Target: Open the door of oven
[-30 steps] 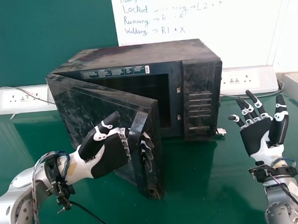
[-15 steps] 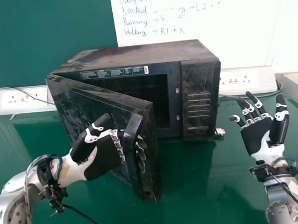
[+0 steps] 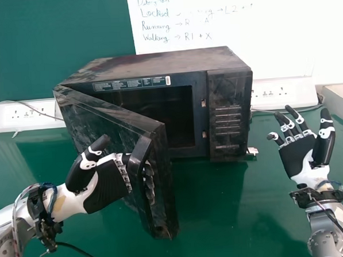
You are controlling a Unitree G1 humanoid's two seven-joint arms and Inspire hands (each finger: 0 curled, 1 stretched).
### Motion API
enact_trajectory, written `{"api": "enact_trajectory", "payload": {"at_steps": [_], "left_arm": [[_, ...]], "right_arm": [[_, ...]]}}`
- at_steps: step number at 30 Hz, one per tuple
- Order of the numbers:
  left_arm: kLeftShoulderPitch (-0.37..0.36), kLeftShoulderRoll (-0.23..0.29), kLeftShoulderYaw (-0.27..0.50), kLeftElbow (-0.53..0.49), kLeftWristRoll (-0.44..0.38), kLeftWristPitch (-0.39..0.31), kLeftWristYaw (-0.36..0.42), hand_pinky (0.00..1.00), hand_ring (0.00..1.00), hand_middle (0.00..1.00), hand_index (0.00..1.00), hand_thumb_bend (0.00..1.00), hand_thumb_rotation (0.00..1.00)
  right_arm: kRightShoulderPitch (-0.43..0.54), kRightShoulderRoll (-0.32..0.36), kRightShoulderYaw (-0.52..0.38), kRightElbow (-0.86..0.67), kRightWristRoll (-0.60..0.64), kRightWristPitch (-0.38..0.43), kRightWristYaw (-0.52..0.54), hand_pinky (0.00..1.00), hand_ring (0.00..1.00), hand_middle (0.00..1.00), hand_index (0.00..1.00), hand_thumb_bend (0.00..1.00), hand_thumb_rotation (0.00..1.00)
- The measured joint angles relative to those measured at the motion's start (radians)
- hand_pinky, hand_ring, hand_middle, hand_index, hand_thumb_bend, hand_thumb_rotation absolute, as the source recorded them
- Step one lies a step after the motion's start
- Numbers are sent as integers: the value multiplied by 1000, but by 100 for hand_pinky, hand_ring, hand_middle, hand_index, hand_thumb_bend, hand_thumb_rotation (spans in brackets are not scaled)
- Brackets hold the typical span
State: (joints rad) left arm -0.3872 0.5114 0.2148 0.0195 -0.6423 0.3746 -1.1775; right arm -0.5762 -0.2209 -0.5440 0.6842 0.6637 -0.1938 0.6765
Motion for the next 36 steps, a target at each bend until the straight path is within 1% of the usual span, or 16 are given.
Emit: {"api": "enact_trajectory", "payload": {"at_steps": [2, 6, 8, 11, 13, 15, 18, 20, 21, 22, 26, 27, 29, 31, 33, 36], "left_arm": [[2, 8, 1, 3, -6, 0, -19, 29, 39, 60, 70, 78, 84], [17, 13, 7, -15, -14, 4, -35, 27, 37, 54, 68, 79, 89], [19, 25, 7, -14, -42, 40, -61, 26, 38, 54, 68, 82, 89], [1, 48, -2, 20, -88, 129, -118, 26, 39, 54, 66, 92, 88], [-5, 48, -4, 22, -92, 147, -132, 26, 38, 51, 65, 92, 91], [-9, 52, -5, 24, -91, 144, -153, 27, 37, 49, 66, 96, 89], [-32, 105, -8, 41, -90, 163, -210, 29, 39, 51, 67, 97, 82], [-53, 143, -13, 63, -89, 182, -251, 30, 40, 51, 67, 93, 77], [-56, 157, -13, 68, -89, 189, -265, 30, 40, 51, 66, 93, 72], [-57, 170, -12, 70, -89, 198, -275, 30, 40, 51, 66, 92, 71], [-60, 198, -8, 86, -89, 210, -312, 29, 39, 51, 67, 88, 66], [-60, 198, -6, 93, -89, 206, -323, 30, 39, 51, 68, 89, 66], [-60, 198, -3, 96, -89, 194, -336, 29, 38, 48, 67, 93, 72], [-59, 200, -3, 97, -93, 187, -345, 31, 41, 50, 71, 98, 75], [-57, 219, -16, 100, -119, 195, -347, 31, 41, 51, 71, 100, 72], [-57, 268, -39, 100, -157, 237, -349, 33, 44, 53, 69, 100, 72]], "right_arm": [[0, 0, 0, 0, 0, 0, 0, 52, 45, 51, 55, 100, 88], [-2, 0, 0, 0, 0, 0, 0, 52, 44, 51, 55, 100, 88], [-2, 0, 0, 0, 0, 0, 0, 52, 45, 51, 55, 100, 88], [-2, -2, -1, 0, 1, 0, 0, 52, 45, 51, 55, 100, 88], [-2, -2, -1, 0, 1, 0, 0, 52, 45, 51, 55, 100, 88], [-2, -2, -1, -1, 0, 0, -1, 52, 45, 51, 55, 100, 88], [-2, -2, 0, -1, -1, 0, -1, 52, 45, 51, 55, 100, 88], [-3, -2, 0, -1, -1, 0, -2, 52, 45, 51, 55, 100, 88], [-3, -2, 0, -1, -1, 0, -2, 52, 45, 51, 55, 100, 89], [-3, -2, 0, -1, -1, 0, -2, 52, 45, 51, 54, 100, 89], [-4, -3, 0, -1, -1, 0, -2, 52, 44, 51, 55, 100, 88], [-4, -3, 0, -1, -1, 0, -2, 52, 44, 51, 55, 100, 88], [-4, -4, -1, -1, -1, 0, -2, 52, 45, 51, 55, 100, 88], [-4, -5, -2, -1, 0, 2, -1, 53, 45, 52, 55, 100, 87], [-4, -6, -3, -1, 1, 2, 1, 53, 45, 52, 55, 100, 87], [-4, -7, -3, -1, 1, 2, 2, 52, 45, 51, 55, 100, 88]]}}
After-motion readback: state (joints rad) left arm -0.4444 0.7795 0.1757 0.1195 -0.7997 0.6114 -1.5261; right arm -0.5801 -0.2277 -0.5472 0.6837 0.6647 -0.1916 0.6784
